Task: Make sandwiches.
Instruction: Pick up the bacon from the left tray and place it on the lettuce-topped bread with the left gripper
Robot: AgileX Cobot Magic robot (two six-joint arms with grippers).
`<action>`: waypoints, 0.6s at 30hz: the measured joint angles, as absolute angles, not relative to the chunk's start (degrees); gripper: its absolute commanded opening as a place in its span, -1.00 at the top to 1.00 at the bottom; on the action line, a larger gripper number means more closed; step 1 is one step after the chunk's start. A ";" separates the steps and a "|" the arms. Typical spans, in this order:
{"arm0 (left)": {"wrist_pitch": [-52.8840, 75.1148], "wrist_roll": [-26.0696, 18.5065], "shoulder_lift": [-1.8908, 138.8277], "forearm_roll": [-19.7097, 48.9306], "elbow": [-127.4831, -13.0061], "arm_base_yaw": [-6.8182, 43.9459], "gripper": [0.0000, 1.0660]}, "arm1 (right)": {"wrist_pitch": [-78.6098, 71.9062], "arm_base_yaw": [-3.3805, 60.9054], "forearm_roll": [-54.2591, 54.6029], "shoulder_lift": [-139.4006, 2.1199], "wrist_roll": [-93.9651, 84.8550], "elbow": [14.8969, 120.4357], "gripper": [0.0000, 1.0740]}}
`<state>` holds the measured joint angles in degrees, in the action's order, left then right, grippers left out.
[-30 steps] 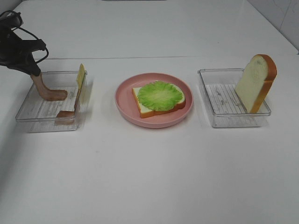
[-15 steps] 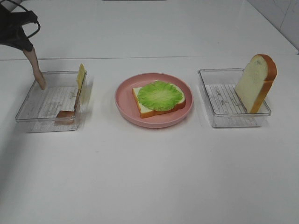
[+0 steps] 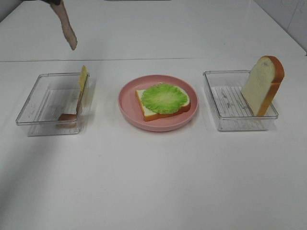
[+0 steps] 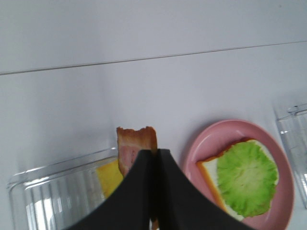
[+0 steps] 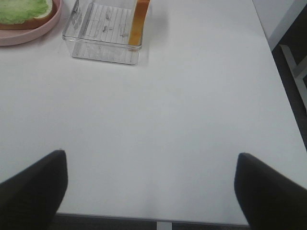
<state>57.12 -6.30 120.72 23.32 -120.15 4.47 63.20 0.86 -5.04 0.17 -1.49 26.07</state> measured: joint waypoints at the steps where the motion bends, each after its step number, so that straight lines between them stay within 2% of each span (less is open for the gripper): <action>1: 57.12 -5.16 120.72 23.32 -121.75 6.30 1.00 | 63.20 0.86 -5.04 0.17 -1.49 26.07 -0.71; 11: 52.02 -0.69 120.66 23.15 -123.30 16.73 1.00 | 63.20 0.86 -5.04 0.17 -1.49 26.07 -0.71; 18: 48.30 0.00 121.52 24.69 -123.47 21.60 1.00 | 63.20 0.86 -5.04 0.17 -1.49 26.07 -0.71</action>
<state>48.30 0.00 121.52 24.69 -123.47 21.60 63.20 0.86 -5.04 0.17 -1.49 26.07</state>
